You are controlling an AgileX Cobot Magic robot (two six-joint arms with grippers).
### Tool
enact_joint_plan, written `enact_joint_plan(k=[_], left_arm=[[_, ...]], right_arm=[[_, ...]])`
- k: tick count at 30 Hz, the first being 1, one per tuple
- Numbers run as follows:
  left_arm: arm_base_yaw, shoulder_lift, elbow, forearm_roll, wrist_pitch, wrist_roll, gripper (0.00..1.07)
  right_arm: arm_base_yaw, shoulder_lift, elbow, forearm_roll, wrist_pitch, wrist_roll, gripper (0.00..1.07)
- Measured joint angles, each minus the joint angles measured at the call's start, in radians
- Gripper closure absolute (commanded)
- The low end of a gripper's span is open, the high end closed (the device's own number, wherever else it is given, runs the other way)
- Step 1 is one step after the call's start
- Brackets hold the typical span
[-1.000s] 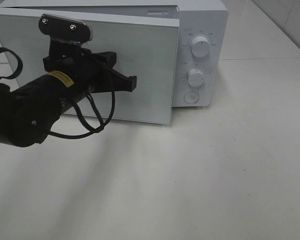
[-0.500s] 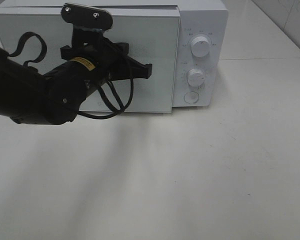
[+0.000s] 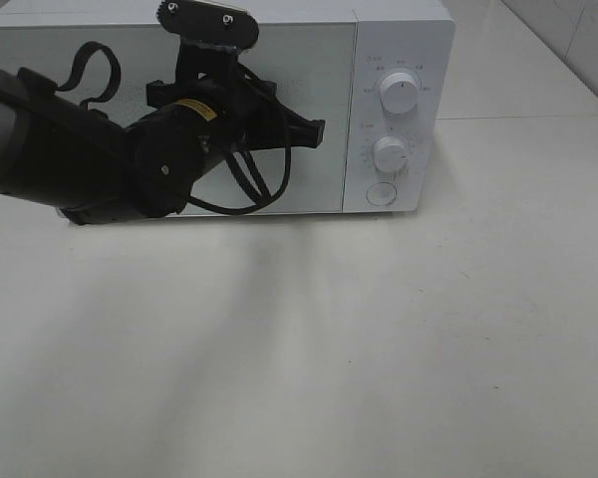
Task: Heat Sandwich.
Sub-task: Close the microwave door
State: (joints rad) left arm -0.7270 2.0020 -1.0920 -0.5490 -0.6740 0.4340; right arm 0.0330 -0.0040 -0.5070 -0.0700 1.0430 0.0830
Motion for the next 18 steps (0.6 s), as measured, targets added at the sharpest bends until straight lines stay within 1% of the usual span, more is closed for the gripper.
enact_joint_plan(k=[4, 5, 6, 8, 10, 11, 13, 14, 15, 16, 18], left_arm=[[-0.014, -0.012, 0.015, -0.023, 0.004, 0.004, 1.07], [-0.023, -0.026, 0.042, -0.034, 0.001, 0.005, 1.07], [-0.023, -0.026, 0.042, -0.034, 0.001, 0.005, 1.07], [-0.039, -0.044, 0.073, -0.041, 0.001, 0.007, 1.07], [-0.071, -0.077, 0.123, -0.041, 0.001, 0.008, 1.07], [-0.071, -0.077, 0.123, -0.041, 0.001, 0.008, 1.07], [-0.090, -0.101, 0.159, -0.041, 0.004, 0.009, 1.06], [-0.095, -0.114, 0.176, -0.039, 0.011, 0.009, 0.99], [-0.100, -0.136, 0.204, -0.038, 0.045, 0.010, 0.79], [-0.100, -0.136, 0.204, -0.038, 0.045, 0.010, 0.79], [-0.100, -0.156, 0.228, -0.037, 0.081, 0.011, 0.50]], right_arm=[[0.000, 0.000, 0.000, 0.000, 0.000, 0.000, 0.32], [0.000, 0.000, 0.000, 0.000, 0.000, 0.000, 0.32], [0.000, 0.000, 0.000, 0.000, 0.000, 0.000, 0.32], [0.000, 0.000, 0.000, 0.000, 0.000, 0.000, 0.32], [0.000, 0.000, 0.000, 0.000, 0.000, 0.000, 0.32], [0.000, 0.000, 0.000, 0.000, 0.000, 0.000, 0.32], [0.000, 0.000, 0.000, 0.000, 0.000, 0.000, 0.32], [0.000, 0.000, 0.000, 0.000, 0.000, 0.000, 0.32], [0.000, 0.000, 0.000, 0.000, -0.001, 0.000, 0.32], [0.000, 0.000, 0.000, 0.000, -0.001, 0.000, 0.32], [0.000, 0.000, 0.000, 0.000, -0.001, 0.000, 0.32]])
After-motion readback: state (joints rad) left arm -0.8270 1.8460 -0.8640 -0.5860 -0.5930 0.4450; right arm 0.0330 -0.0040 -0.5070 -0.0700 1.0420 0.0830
